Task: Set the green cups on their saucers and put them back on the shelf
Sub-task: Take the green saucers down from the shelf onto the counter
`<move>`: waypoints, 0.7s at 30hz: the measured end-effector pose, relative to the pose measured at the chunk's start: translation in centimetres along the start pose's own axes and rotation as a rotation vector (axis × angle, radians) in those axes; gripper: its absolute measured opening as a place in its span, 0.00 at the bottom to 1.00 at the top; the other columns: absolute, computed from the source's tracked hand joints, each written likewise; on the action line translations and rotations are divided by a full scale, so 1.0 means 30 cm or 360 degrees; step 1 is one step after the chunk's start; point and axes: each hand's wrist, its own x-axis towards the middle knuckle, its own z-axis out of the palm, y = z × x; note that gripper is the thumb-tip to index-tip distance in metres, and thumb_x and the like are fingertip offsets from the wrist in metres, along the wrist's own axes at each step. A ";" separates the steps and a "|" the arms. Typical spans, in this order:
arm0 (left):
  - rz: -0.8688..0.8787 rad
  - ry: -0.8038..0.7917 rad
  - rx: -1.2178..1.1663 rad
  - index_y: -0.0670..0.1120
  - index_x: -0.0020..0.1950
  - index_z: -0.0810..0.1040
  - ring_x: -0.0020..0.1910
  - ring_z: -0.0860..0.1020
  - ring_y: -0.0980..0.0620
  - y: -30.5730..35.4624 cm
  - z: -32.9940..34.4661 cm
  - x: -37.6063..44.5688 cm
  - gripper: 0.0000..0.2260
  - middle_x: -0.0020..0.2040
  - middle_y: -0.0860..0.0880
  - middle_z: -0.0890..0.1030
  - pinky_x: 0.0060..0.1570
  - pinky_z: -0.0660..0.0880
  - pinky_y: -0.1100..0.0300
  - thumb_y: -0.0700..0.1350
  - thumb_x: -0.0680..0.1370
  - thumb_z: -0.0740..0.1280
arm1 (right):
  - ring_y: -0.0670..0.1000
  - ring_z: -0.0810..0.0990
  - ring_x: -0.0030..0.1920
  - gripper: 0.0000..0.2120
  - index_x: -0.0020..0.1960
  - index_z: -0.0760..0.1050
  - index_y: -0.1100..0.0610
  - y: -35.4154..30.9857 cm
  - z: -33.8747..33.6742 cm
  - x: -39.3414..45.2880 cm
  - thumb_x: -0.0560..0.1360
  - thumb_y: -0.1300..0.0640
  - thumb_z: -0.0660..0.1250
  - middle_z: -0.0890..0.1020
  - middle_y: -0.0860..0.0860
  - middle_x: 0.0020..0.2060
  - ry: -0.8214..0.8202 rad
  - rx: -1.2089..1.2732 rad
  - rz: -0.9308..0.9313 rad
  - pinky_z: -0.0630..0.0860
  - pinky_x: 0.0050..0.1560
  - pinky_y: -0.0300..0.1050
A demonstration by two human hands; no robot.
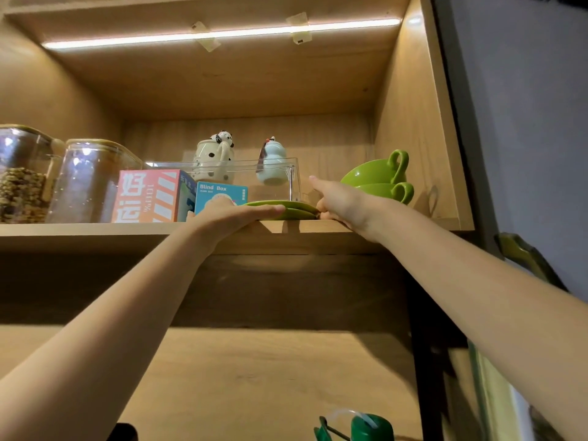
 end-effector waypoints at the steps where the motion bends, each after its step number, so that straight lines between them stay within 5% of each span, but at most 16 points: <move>1: -0.0015 -0.0023 -0.0057 0.42 0.54 0.78 0.53 0.78 0.46 0.009 -0.001 -0.017 0.48 0.53 0.40 0.81 0.59 0.73 0.53 0.72 0.43 0.68 | 0.53 0.62 0.72 0.30 0.75 0.53 0.61 0.004 -0.003 0.009 0.79 0.44 0.43 0.61 0.57 0.74 0.0025 0.0027 -0.0018 0.57 0.71 0.45; 3: -0.0040 -0.0039 -0.0198 0.45 0.51 0.77 0.52 0.78 0.49 0.032 -0.002 -0.045 0.41 0.53 0.41 0.81 0.57 0.74 0.57 0.69 0.46 0.69 | 0.53 0.63 0.71 0.29 0.74 0.54 0.61 -0.003 0.001 -0.006 0.80 0.44 0.43 0.61 0.56 0.74 0.0012 0.0034 -0.0057 0.56 0.70 0.43; 7: -0.0067 0.0011 -0.0368 0.43 0.68 0.66 0.59 0.69 0.51 0.058 -0.002 -0.062 0.42 0.64 0.46 0.71 0.53 0.67 0.60 0.59 0.60 0.74 | 0.51 0.66 0.67 0.30 0.75 0.53 0.61 -0.012 -0.010 -0.054 0.79 0.43 0.43 0.67 0.55 0.69 0.0033 0.0055 -0.0027 0.56 0.69 0.43; 12: -0.0149 0.0021 -0.0492 0.39 0.69 0.63 0.66 0.67 0.46 0.100 -0.029 -0.106 0.44 0.66 0.43 0.70 0.62 0.68 0.54 0.55 0.59 0.76 | 0.55 0.66 0.70 0.31 0.73 0.57 0.64 -0.021 -0.036 -0.110 0.79 0.43 0.43 0.66 0.61 0.71 0.0060 0.0168 0.0004 0.56 0.69 0.45; 17: -0.0096 0.0084 -0.0479 0.38 0.59 0.72 0.49 0.72 0.50 0.129 -0.042 -0.151 0.36 0.51 0.46 0.75 0.46 0.67 0.59 0.57 0.59 0.76 | 0.61 0.60 0.73 0.31 0.72 0.56 0.65 -0.054 -0.068 -0.174 0.79 0.44 0.46 0.60 0.63 0.73 0.0091 0.0522 0.0031 0.60 0.69 0.50; 21: 0.0045 0.0141 -0.0537 0.39 0.49 0.76 0.36 0.69 0.59 0.168 -0.043 -0.204 0.26 0.38 0.51 0.73 0.31 0.63 0.67 0.55 0.61 0.76 | 0.64 0.64 0.71 0.31 0.73 0.52 0.67 -0.085 -0.097 -0.243 0.79 0.46 0.50 0.61 0.65 0.72 0.0085 0.1176 0.0192 0.59 0.71 0.58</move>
